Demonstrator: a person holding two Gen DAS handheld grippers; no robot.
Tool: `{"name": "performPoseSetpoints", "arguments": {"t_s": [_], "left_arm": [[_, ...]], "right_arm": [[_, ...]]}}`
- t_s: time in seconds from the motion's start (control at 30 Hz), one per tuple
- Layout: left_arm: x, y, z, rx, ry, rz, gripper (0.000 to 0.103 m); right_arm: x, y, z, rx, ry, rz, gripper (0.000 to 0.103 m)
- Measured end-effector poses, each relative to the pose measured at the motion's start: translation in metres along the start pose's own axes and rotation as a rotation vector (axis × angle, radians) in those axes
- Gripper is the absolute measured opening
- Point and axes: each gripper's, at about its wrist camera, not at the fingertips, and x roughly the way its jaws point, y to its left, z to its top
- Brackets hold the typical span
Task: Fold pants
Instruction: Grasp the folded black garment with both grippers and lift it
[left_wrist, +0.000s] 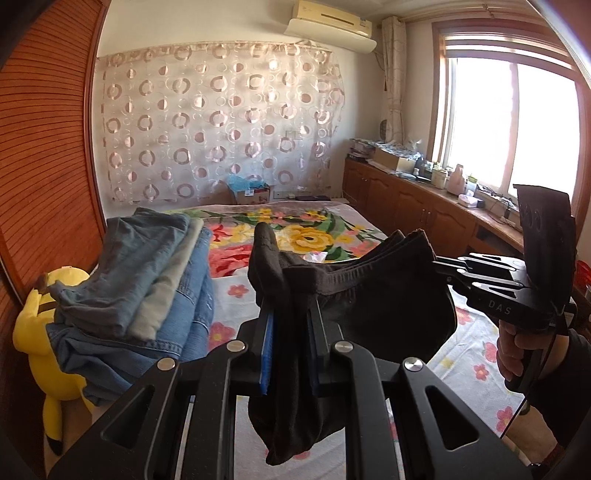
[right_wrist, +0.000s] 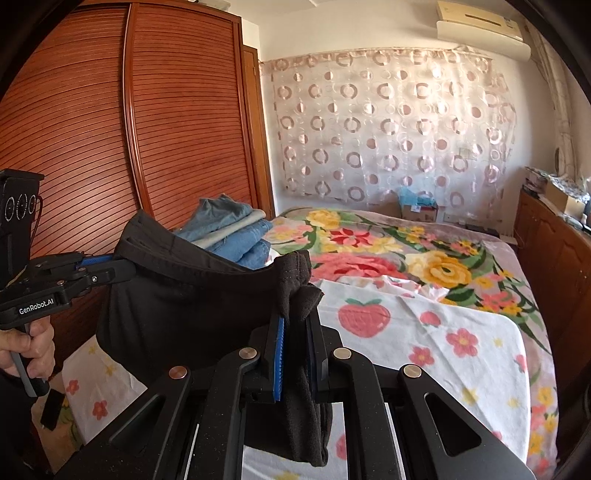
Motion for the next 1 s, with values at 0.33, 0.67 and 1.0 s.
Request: {"name": "performPoseSetpoints", "arguments": {"t_s": [0.33,0.67,1.0], "left_arm": [[0.009,0.021,0.014,-0.024,-0.020,0.042,0.017],[0.006,0.046,0.042,-0.022,-0.072,0.102,0.017],[-0.004,0.095,0.053,-0.074,-0.136,0.223,0.017]], "right_arm": [[0.031,-0.018,0.020,-0.035,-0.016,0.037,0.010],[0.064,-0.020,0.055,-0.089,-0.080,0.075,0.010],[0.120,-0.005,0.091,-0.184,-0.130,0.147,0.010]]}}
